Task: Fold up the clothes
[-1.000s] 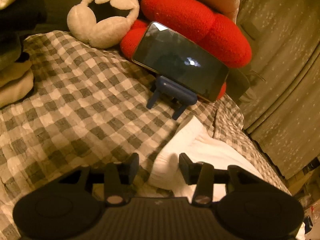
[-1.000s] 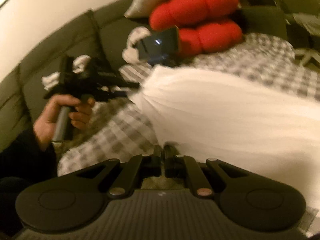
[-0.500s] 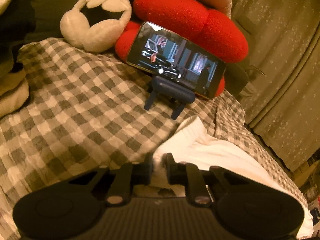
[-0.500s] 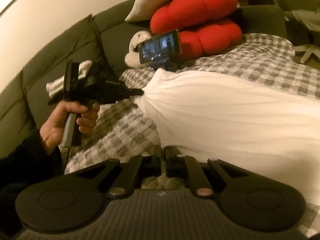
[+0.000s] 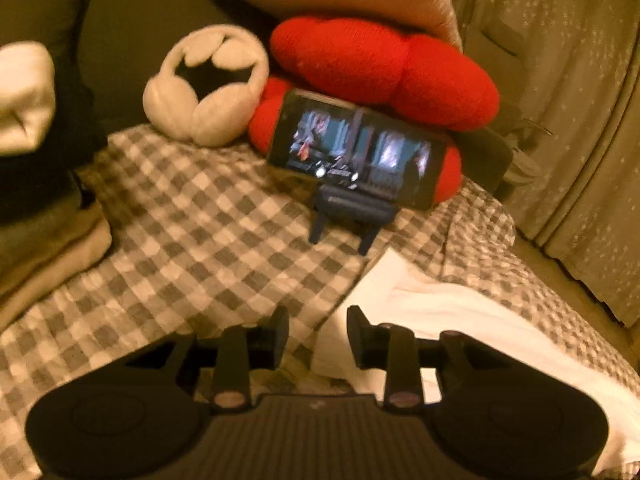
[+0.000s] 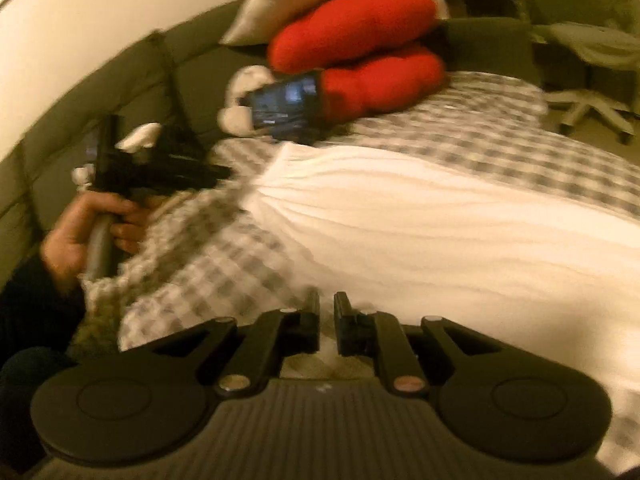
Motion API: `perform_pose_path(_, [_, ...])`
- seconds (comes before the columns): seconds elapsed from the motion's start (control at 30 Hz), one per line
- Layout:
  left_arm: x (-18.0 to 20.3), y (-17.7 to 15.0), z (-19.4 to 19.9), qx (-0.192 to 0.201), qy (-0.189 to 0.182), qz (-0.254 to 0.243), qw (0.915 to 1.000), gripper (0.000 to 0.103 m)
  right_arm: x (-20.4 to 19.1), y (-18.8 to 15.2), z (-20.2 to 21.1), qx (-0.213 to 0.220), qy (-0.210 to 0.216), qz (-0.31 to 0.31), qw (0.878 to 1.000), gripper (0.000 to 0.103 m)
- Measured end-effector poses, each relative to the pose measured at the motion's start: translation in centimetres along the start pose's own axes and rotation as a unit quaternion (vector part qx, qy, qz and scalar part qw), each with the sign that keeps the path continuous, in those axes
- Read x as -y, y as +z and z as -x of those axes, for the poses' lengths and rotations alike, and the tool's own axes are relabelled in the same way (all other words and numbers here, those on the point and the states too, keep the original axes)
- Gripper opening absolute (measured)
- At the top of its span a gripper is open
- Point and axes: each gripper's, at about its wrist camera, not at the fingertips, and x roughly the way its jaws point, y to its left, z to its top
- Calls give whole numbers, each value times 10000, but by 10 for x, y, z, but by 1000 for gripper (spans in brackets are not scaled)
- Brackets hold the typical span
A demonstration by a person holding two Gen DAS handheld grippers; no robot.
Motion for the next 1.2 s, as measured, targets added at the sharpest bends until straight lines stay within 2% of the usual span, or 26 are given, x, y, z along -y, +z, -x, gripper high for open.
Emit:
perform_pose_path(0.03, [7, 1, 6, 21, -3, -83, 10000, 33, 3, -1, 5, -27, -253, -71, 9996, 31])
perform_pose_path(0.07, [15, 2, 10, 26, -19, -174, 9998, 35, 6, -1, 10, -53, -534, -138, 9985, 47])
perform_pose_path(0.1, [24, 3, 13, 20, -44, -271, 9996, 37, 7, -2, 15, -64, -769, -178, 9969, 51])
perform_pose_path(0.3, [101, 0, 28, -257, -409, -939, 9944, 41, 17, 7, 30, -248, -1728, -419, 9838, 54])
perform_pose_path(0.33, [114, -3, 31, -277, -506, -1060, 9927, 42, 20, 9, 32, -247, -1812, -502, 9819, 57])
perform_pose_path(0.37, [125, -6, 32, -325, -577, -1101, 9917, 42, 24, 13, 35, -247, -1874, -607, 9801, 64])
perform_pose_path(0.5, [159, -21, 26, -533, -716, -924, 9917, 42, 34, 25, 32, -218, -2215, -890, 9709, 77])
perform_pose_path(0.6, [172, -36, 15, -525, -684, -840, 9927, 42, 38, 21, 24, -20, -2593, -1066, 9599, 81])
perform_pose_path(0.73, [177, -64, -1, -491, -798, -1050, 9900, 42, 37, 0, 18, 54, -2509, -746, 9651, 82])
perform_pose_path(0.8, [178, -70, -5, -426, -700, -1180, 9896, 42, 40, -3, 16, -26, -2763, -680, 9587, 82])
perform_pose_path(0.93, [170, -66, -13, -509, -587, -973, 9922, 42, 43, 4, 21, -97, -2883, -1185, 9501, 84])
perform_pose_path(1.0, [167, -63, -13, -455, -507, -1015, 9925, 42, 29, 9, 22, -116, -3004, -1014, 9483, 101])
perform_pose_path(1.1, [162, -63, -16, -459, -309, -1101, 9924, 43, -2, 8, 20, -139, -3097, -502, 9494, 103])
perform_pose_path(1.2, [155, -65, -17, -548, -298, -1072, 9923, 44, -22, 5, 22, -165, -3004, -251, 9533, 103])
